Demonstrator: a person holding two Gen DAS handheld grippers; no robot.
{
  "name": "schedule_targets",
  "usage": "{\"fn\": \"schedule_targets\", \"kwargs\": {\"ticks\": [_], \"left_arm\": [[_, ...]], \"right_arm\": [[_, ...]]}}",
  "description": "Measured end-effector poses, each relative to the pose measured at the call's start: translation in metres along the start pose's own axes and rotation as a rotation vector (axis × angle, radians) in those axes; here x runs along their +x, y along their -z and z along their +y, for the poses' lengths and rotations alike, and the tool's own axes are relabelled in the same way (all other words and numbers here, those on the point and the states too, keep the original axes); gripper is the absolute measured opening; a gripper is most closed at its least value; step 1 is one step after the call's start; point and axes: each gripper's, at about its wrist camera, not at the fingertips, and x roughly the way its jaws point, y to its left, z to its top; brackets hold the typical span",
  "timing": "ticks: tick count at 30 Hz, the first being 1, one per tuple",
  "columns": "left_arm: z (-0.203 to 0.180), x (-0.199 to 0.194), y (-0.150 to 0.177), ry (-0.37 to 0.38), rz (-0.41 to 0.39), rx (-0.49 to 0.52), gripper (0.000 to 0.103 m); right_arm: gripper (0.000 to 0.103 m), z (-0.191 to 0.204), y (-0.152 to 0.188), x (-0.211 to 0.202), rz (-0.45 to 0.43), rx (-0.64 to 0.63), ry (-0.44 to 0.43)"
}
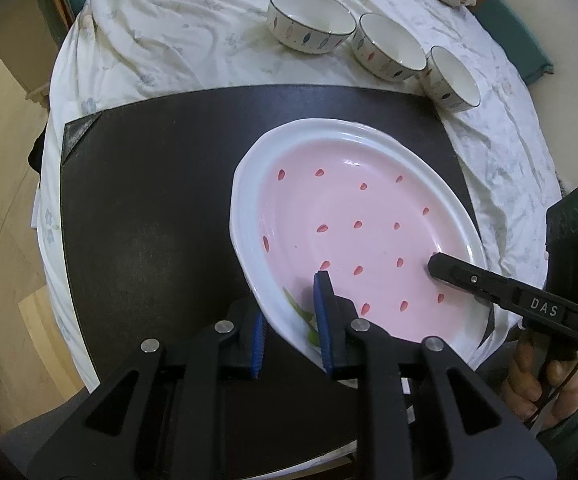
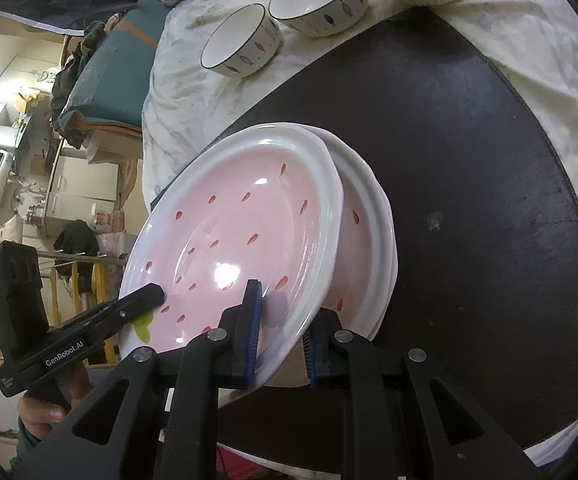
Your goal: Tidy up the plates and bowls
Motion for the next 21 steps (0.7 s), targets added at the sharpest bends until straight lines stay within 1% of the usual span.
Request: {"fn": "schedule_targets", "kwargs": {"ticks": [6, 9, 13, 17, 19, 21], "left_arm": [[-0.002, 0.003, -0.003, -0.010, 0.002, -0.002, 0.019], [0.001, 0.009, -0.003, -0.026, 0.026, -0.016, 0.019], [0.009, 0.019, -0.001, -0.065, 0.064, -0.038, 0.021], [0.005, 0.024, 0.001, -0.098, 0.072, -0.001, 0.021], [0.002, 0.027, 0.004, -0.119, 0.079, 0.027, 0.021], [0.001, 0.029, 0.004, -0.127, 0.078, 0.030, 0.021]], "right_arm": [[0.021, -0.001, -0.002, 0.005, 0.009, 0.007, 0.009], [0.021, -0.002, -0.003, 0.008, 0.018, 0.016, 0.010], [0.022, -0.003, 0.000, 0.020, 0.058, 0.013, 0.031], [0.023, 0.002, 0.005, 0.026, 0.081, -0.018, 0.059], [0.023, -0.001, 0.004, 0.026, 0.080, -0.007, 0.066], [0.023, -0.003, 0.003, 0.025, 0.077, -0.002, 0.088]]}}
